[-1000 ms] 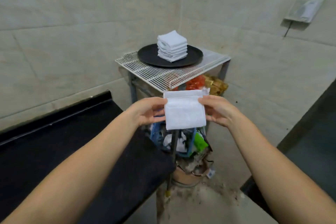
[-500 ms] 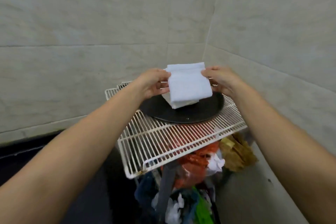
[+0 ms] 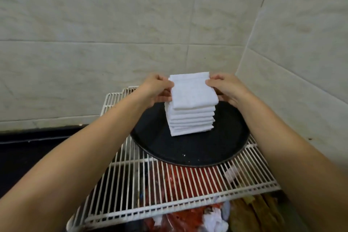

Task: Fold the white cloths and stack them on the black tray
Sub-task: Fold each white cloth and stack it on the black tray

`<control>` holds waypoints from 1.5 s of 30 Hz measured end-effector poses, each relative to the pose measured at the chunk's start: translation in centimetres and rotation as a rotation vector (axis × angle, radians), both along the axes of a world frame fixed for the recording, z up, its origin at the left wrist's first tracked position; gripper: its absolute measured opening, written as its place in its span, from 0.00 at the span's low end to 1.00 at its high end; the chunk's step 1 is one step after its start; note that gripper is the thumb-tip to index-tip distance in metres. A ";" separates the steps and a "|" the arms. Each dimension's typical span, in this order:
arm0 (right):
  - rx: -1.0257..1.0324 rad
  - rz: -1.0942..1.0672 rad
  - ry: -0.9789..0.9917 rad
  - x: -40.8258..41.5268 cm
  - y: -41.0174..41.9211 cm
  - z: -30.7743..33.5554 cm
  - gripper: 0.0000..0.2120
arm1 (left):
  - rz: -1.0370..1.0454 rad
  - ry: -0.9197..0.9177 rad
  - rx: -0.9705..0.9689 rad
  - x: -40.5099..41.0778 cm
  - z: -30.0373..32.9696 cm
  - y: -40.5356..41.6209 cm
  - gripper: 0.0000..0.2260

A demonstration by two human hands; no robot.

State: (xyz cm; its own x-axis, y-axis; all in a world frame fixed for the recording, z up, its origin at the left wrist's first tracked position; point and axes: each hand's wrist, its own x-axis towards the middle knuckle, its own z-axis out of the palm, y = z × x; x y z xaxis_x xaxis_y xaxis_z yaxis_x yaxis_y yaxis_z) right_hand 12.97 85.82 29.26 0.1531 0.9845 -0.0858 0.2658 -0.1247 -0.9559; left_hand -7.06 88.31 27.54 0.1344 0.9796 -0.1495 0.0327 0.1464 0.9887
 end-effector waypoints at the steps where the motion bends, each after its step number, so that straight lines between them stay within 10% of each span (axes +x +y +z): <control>1: 0.000 -0.005 0.005 0.0 -0.1 0.1 0.04 | 0.013 0.006 0.008 -0.1 0.1 -0.2 0.10; 10: 0.469 -0.045 -0.504 -7.6 -4.2 3.6 0.14 | 0.220 0.214 0.110 -9.2 0.4 -7.6 0.05; 23: 0.588 0.964 -0.778 -48.8 -28.9 -8.7 0.09 | 0.737 0.905 -0.060 -42.6 -8.3 -46.5 0.07; 34: 0.619 1.678 -0.862 -72.0 -55.4 -19.1 0.12 | 1.220 0.847 -0.591 -55.7 -17.9 -77.3 0.10; 45: 0.693 2.048 -0.795 -93.2 -67.1 -22.6 0.12 | 1.445 0.743 -0.801 -71.6 -21.6 -88.2 0.08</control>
